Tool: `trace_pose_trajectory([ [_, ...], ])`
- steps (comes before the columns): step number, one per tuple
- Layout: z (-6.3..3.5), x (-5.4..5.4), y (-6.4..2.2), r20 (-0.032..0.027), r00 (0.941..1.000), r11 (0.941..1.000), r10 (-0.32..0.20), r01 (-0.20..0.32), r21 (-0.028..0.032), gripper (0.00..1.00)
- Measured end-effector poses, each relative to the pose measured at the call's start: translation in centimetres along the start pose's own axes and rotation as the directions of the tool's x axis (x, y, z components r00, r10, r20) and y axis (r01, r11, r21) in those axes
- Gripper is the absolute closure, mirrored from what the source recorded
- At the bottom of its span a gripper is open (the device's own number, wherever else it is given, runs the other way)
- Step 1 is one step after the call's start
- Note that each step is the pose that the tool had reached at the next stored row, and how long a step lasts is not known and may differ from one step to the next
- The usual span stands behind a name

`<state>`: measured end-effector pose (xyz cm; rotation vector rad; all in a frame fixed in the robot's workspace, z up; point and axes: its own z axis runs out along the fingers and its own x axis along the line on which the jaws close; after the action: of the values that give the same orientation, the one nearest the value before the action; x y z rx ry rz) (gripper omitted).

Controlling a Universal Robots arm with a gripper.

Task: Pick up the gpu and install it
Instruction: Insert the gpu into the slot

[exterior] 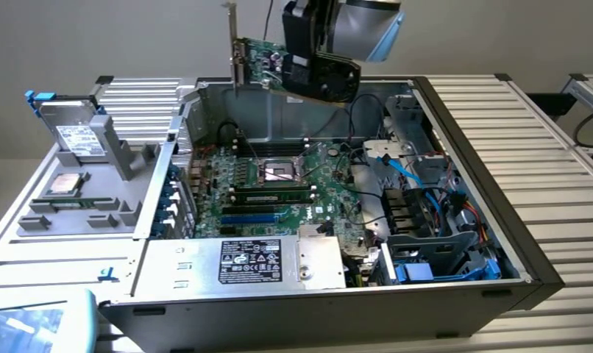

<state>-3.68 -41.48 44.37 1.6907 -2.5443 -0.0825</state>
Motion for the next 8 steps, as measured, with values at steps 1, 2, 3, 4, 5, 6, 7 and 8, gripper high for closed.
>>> trace_pose_trajectory([
  [1,0.01,0.00,0.00,-0.0014,0.9998,0.9998,-0.018,0.018,0.0008,0.72],
  [2,0.01,0.00,0.00,-0.0032,0.9993,0.9993,-0.037,0.037,0.0017,0.72],
  [3,0.01,0.00,0.00,-0.0049,0.9985,0.9985,-0.055,0.055,0.0024,0.72],
  [4,0.01,0.00,0.00,-0.0067,0.9974,0.9974,-0.072,0.072,0.0032,0.72],
  [5,0.01,0.00,0.00,-0.0083,0.9959,0.9959,-0.090,0.090,0.0038,0.72],
  [6,0.01,0.00,0.00,-0.0100,0.9941,0.9941,-0.108,0.108,0.0045,0.72],
  [7,0.01,0.00,0.00,-0.0117,0.9919,0.9919,-0.126,0.127,0.0051,0.72],
  [8,0.01,0.00,0.00,-0.0136,0.9894,0.9894,-0.145,0.145,0.0057,0.72],
])
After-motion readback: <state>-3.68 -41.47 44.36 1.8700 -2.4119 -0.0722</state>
